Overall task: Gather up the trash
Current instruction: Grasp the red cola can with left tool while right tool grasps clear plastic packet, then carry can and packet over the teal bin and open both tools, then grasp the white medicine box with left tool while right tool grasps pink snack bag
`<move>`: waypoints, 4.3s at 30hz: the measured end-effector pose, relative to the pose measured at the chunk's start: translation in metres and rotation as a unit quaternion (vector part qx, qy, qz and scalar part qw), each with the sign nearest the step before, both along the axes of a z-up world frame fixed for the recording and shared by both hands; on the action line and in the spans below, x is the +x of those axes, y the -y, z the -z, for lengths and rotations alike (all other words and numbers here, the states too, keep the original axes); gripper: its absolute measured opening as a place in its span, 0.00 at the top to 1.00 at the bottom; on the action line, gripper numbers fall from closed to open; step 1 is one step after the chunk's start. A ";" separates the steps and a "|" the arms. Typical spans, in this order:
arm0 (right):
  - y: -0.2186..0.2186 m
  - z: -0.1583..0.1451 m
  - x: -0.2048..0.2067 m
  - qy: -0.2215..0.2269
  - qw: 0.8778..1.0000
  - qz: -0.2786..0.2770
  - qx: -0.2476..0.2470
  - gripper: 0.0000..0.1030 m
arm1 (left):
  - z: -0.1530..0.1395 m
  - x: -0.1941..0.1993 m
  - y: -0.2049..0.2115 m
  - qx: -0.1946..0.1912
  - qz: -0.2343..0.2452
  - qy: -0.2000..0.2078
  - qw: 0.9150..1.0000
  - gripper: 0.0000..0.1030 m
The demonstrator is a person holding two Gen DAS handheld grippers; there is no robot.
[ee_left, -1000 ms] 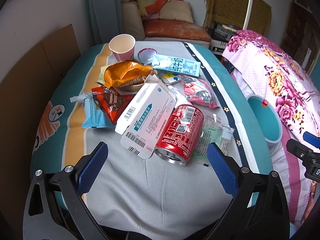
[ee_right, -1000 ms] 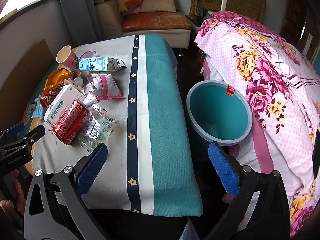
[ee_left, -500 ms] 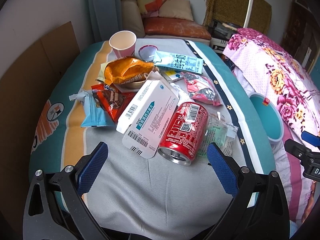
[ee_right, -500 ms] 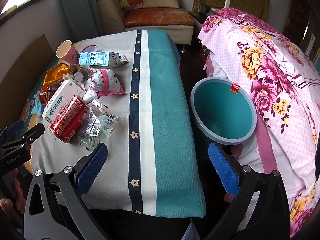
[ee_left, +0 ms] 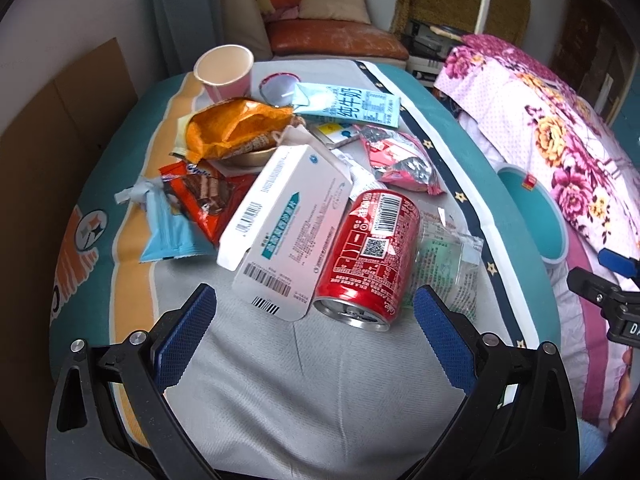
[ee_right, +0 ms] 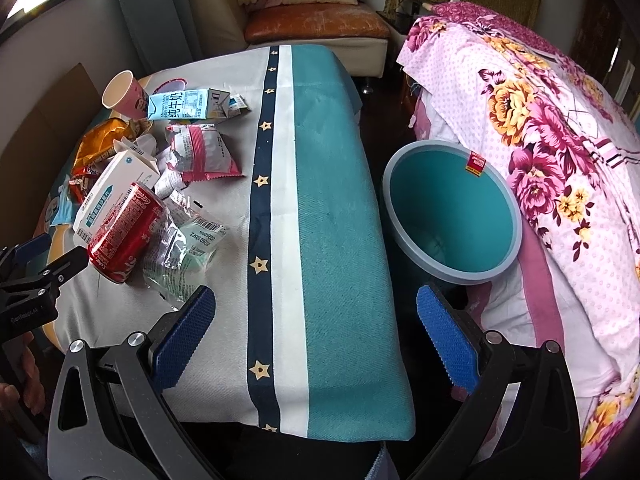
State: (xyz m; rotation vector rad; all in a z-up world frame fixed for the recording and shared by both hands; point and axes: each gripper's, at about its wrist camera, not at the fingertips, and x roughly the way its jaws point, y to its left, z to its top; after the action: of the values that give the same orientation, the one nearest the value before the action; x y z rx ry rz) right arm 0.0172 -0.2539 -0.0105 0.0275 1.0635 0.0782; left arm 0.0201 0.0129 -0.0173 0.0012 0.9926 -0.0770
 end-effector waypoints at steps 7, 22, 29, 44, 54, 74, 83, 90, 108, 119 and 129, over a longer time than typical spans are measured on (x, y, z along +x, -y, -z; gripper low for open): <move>0.006 0.012 0.012 -0.011 1.000 0.000 0.007 0.06 | 0.009 0.025 0.021 0.027 0.055 -0.026 0.998 0.04; -0.033 0.035 0.047 -0.074 0.991 -0.069 0.087 0.06 | 0.040 0.046 0.007 -0.029 0.090 -0.078 0.992 0.38; -0.067 0.051 0.069 -0.104 0.980 -0.102 0.136 0.14 | 0.039 0.035 -0.024 -0.075 0.088 -0.072 0.991 0.37; -0.056 0.051 0.073 -0.090 0.978 -0.097 0.162 0.53 | 0.046 0.030 -0.012 -0.074 0.101 -0.070 0.990 0.38; 0.019 0.017 0.071 -0.032 0.986 -0.044 0.156 0.53 | -0.003 0.022 0.024 -0.072 0.118 -0.033 0.990 0.38; 0.265 0.008 0.074 0.037 0.985 0.146 0.090 0.53 | 0.029 0.128 0.304 -0.044 0.284 -0.092 0.953 0.38; 0.293 0.036 0.086 0.022 0.981 0.168 0.091 0.53 | 0.076 0.155 0.357 -0.017 0.306 -0.137 0.942 0.37; 0.292 0.044 0.095 0.014 0.983 0.162 0.090 0.52 | 0.096 0.161 0.358 -0.003 0.301 -0.155 0.941 0.33; 0.257 0.033 0.104 -0.001 0.988 0.130 0.083 0.27 | 0.033 0.143 0.291 -0.051 0.252 -0.080 0.963 0.11; 0.215 0.009 0.097 -0.007 0.991 0.106 0.078 0.21 | 0.008 0.124 0.230 -0.074 0.208 -0.058 0.974 0.11; 0.131 -0.013 0.100 -0.012 0.997 0.032 0.064 0.20 | -0.001 0.099 0.132 -0.079 0.140 -0.044 0.986 0.11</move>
State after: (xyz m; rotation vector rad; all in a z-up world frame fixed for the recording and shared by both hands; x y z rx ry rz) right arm 0.1168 -0.3852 0.0021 0.1785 1.0804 0.0880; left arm 0.1194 -0.1192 -0.0166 -0.0077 1.0676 -0.4156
